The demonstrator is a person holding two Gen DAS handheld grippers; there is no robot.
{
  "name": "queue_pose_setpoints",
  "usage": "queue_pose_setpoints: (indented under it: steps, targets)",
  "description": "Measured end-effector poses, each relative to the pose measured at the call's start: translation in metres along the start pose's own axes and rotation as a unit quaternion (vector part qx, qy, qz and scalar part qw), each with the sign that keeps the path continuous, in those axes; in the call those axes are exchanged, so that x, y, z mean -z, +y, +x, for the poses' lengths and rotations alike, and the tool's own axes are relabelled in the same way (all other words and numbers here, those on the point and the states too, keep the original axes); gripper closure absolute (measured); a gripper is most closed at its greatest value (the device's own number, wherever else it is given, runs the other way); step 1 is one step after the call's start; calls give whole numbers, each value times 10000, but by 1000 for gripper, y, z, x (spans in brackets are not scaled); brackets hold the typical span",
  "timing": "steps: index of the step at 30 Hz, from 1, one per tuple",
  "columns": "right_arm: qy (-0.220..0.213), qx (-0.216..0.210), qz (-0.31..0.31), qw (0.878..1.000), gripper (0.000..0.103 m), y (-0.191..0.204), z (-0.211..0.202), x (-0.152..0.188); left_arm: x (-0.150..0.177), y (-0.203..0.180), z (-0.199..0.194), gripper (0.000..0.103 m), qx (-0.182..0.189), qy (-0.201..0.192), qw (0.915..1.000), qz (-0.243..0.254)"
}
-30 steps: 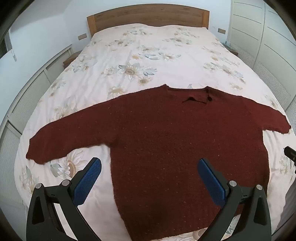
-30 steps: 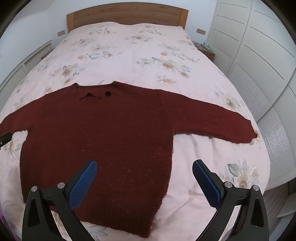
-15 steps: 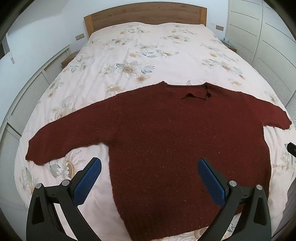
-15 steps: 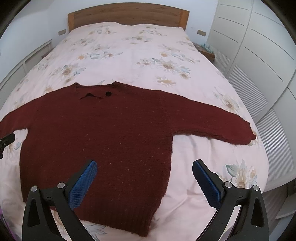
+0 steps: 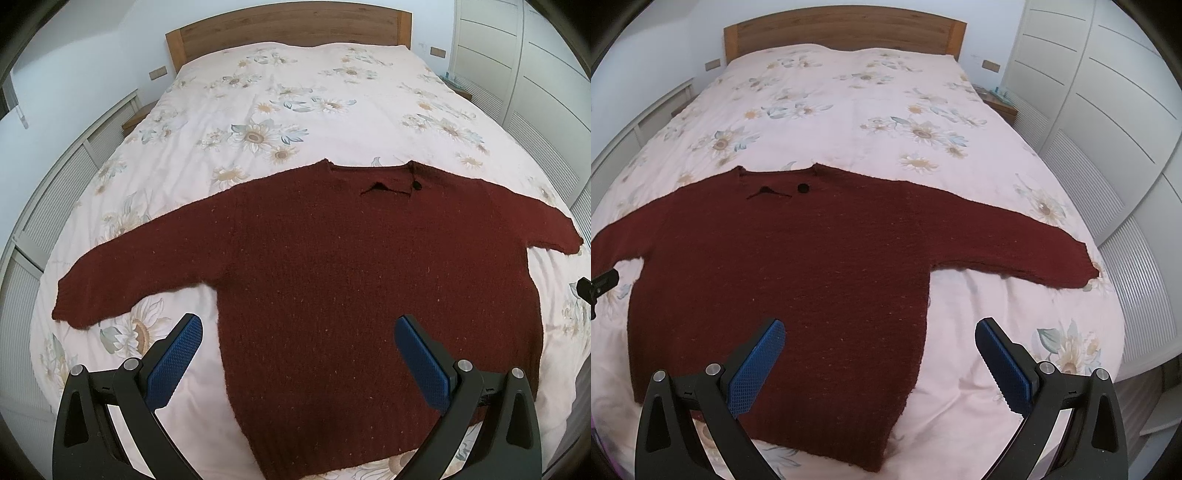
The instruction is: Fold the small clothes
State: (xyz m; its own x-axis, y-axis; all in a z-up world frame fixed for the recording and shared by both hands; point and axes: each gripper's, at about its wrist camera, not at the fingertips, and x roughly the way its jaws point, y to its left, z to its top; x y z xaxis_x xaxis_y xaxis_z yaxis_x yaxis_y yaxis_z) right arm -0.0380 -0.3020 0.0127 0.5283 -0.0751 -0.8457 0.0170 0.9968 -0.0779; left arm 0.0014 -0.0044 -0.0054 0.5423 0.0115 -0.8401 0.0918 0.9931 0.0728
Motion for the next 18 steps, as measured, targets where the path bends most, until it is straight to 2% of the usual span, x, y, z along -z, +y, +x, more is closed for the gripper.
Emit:
queue_pose_setpoints:
  steps: [18]
  targets:
    - [-14,14,-66,10000,0,0,-1,-1,2,3,3,1,-46,84,10000,-18]
